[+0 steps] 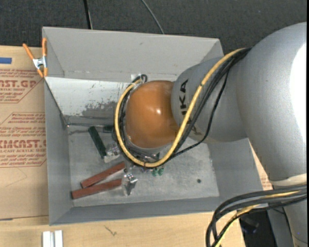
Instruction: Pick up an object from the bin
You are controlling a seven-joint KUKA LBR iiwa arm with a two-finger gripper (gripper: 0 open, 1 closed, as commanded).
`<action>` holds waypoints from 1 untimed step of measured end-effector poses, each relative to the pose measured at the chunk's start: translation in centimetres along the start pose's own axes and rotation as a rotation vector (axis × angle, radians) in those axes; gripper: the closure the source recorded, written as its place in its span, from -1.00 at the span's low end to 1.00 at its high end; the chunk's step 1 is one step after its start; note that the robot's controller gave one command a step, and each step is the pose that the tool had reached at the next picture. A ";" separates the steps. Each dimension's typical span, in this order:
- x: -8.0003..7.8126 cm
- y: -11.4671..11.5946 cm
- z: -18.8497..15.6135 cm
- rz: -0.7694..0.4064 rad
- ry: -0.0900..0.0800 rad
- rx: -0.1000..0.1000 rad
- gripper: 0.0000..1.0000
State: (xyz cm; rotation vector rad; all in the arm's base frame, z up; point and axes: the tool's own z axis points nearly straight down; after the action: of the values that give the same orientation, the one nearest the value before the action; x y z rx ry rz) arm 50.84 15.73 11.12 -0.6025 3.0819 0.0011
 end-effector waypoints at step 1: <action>0.3 0.8 3.8 -0.035 -0.009 0.000 -1.00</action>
Offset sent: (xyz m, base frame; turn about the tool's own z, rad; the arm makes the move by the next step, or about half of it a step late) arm -0.0168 -0.0008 -0.0412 -0.0388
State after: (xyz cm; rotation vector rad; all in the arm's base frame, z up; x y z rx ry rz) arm 50.24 16.31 7.29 -0.6538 3.0620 0.0034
